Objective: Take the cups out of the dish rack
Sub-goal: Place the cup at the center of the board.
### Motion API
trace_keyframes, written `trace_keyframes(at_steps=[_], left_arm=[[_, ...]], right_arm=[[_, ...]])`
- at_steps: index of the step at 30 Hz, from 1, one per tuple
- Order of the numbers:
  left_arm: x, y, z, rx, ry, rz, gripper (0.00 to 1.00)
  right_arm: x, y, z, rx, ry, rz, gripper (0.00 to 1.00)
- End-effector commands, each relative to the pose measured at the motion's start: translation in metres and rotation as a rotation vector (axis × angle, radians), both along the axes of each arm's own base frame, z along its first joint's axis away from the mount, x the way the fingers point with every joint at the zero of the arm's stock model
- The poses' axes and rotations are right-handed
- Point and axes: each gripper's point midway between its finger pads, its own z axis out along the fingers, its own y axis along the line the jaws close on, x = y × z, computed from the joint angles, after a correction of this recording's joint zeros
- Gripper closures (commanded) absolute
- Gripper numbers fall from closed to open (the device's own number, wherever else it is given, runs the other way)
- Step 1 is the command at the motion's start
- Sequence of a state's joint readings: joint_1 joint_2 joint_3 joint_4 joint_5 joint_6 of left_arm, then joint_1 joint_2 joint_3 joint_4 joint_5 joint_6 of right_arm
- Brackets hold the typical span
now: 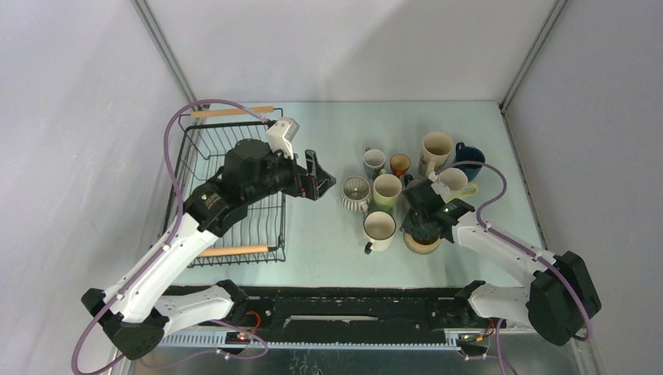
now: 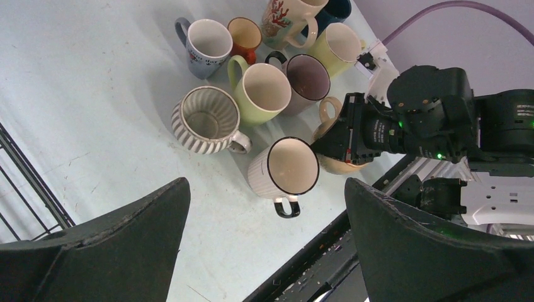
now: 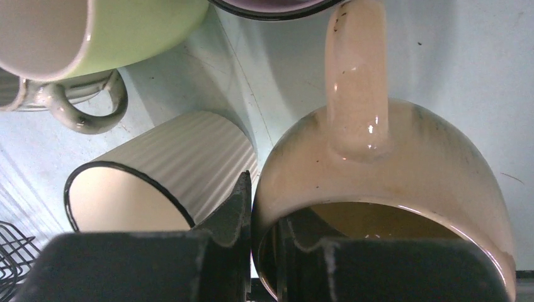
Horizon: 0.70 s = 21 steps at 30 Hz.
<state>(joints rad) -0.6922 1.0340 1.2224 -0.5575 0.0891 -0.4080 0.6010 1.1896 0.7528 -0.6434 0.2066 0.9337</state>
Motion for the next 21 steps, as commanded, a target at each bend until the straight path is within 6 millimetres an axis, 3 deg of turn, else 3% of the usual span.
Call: trace_keyframes(at_steps=[1, 9, 21], left_arm=[[-0.001, -0.001, 0.0, 0.006, -0.034, -0.019, 0.0], [-0.002, -0.003, -0.005, 0.011, -0.022, -0.032, 0.0], [-0.001, -0.006, -0.012, 0.021, -0.008, -0.04, 0.0]], right_arm=[[0.023, 0.009, 0.009, 0.062, -0.084, -0.05, 1.0], [0.022, 0.011, -0.001, 0.063, -0.061, -0.052, 1.0], [0.02, 0.012, -0.014, 0.051, -0.017, -0.057, 0.84]])
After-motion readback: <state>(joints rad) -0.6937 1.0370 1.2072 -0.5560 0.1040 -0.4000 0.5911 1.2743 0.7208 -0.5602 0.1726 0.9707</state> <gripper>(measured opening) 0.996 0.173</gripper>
